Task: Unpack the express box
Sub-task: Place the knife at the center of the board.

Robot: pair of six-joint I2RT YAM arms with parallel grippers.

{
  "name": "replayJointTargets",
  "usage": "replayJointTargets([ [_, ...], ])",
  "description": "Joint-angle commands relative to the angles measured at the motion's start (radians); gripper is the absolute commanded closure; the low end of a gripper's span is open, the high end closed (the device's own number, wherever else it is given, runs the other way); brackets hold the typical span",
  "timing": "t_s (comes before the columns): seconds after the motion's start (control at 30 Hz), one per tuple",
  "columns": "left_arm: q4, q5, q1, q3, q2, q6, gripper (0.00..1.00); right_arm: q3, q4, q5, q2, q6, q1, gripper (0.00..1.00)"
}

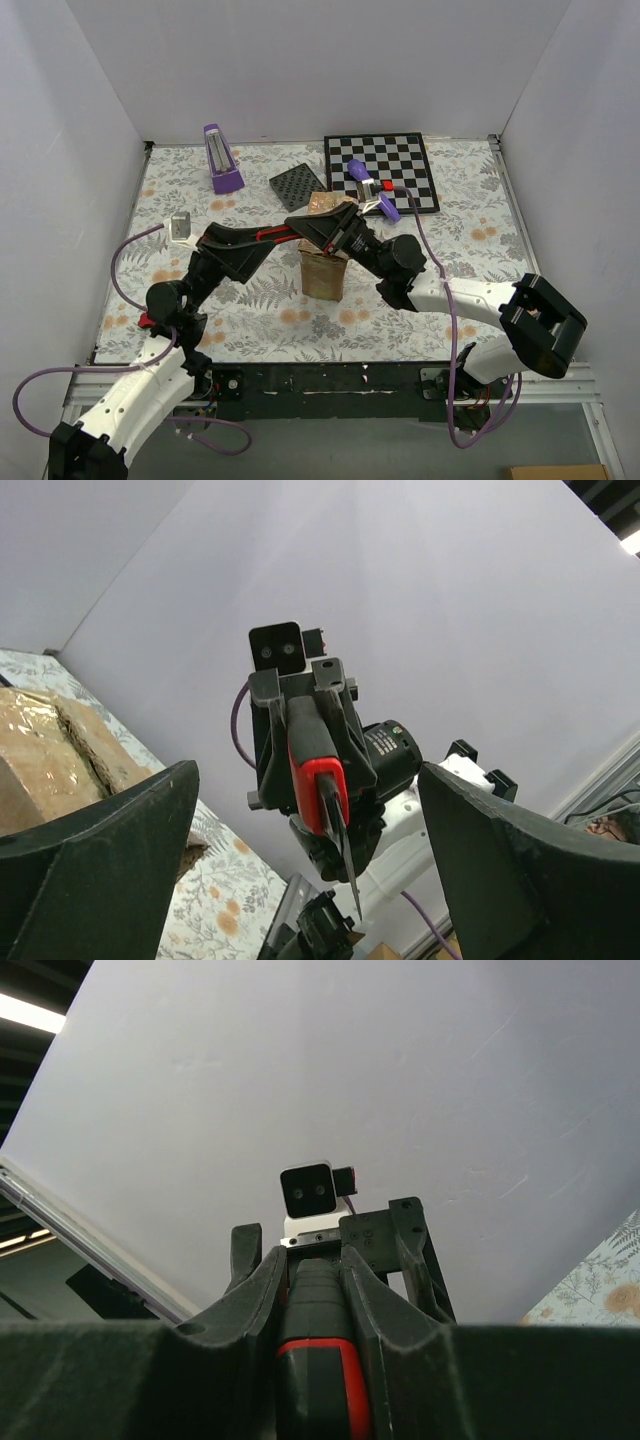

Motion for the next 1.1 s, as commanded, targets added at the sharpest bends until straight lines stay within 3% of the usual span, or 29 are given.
replayJointTargets([
  [0.0, 0.123, -0.012, -0.003, 0.032, 0.045, -0.017, 0.16, 0.01, 0.399, -0.018, 0.004, 0.004, 0.008, 0.99],
  [0.07, 0.138, -0.015, -0.003, 0.023, 0.056, -0.031, 0.23, 0.007, 0.391, -0.027, 0.004, 0.002, 0.011, 0.99],
  [0.2, 0.175, -0.021, -0.003, 0.015, 0.074, -0.037, 0.51, 0.0, 0.373, -0.038, -0.002, -0.002, 0.012, 0.99],
  [0.23, 0.181, -0.021, -0.003, 0.014, 0.077, -0.038, 0.63, -0.004, 0.367, -0.04, -0.006, -0.004, 0.011, 0.99],
  [0.4, 0.171, -0.026, -0.003, 0.02, 0.076, -0.025, 0.93, -0.017, 0.319, -0.056, -0.049, -0.056, 0.011, 0.99],
  [0.43, 0.157, -0.029, -0.002, 0.026, 0.07, -0.02, 1.0, -0.014, 0.233, -0.075, -0.066, -0.077, 0.011, 0.9],
  [0.47, 0.111, -0.035, -0.003, 0.031, 0.065, -0.015, 1.0, 0.004, 0.154, -0.083, -0.092, -0.118, 0.009, 0.74],
  [0.5, 0.089, -0.039, -0.003, 0.041, 0.057, 0.004, 1.0, 0.015, -0.024, -0.084, -0.152, -0.228, 0.009, 0.69],
  [0.63, -0.016, -0.058, -0.003, 0.064, 0.028, 0.032, 1.0, 0.082, -0.378, 0.014, -0.269, -0.462, 0.011, 0.51],
  [0.67, -0.064, -0.076, -0.003, 0.069, 0.019, 0.034, 1.0, 0.108, -0.468, 0.043, -0.287, -0.51, 0.008, 0.22],
  [0.7, -0.088, -0.081, -0.003, 0.074, 0.018, 0.035, 1.0, 0.189, -0.652, 0.06, -0.308, -0.575, 0.008, 0.18],
  [0.8, -0.174, -0.107, -0.002, 0.1, 0.007, 0.04, 1.0, 0.297, -0.924, 0.236, -0.319, -0.744, 0.009, 0.13],
  [1.07, -0.539, -0.326, 0.019, 0.204, -0.015, 0.071, 1.0, 0.51, -1.29, 0.771, -0.326, -1.065, 0.009, 0.07],
])
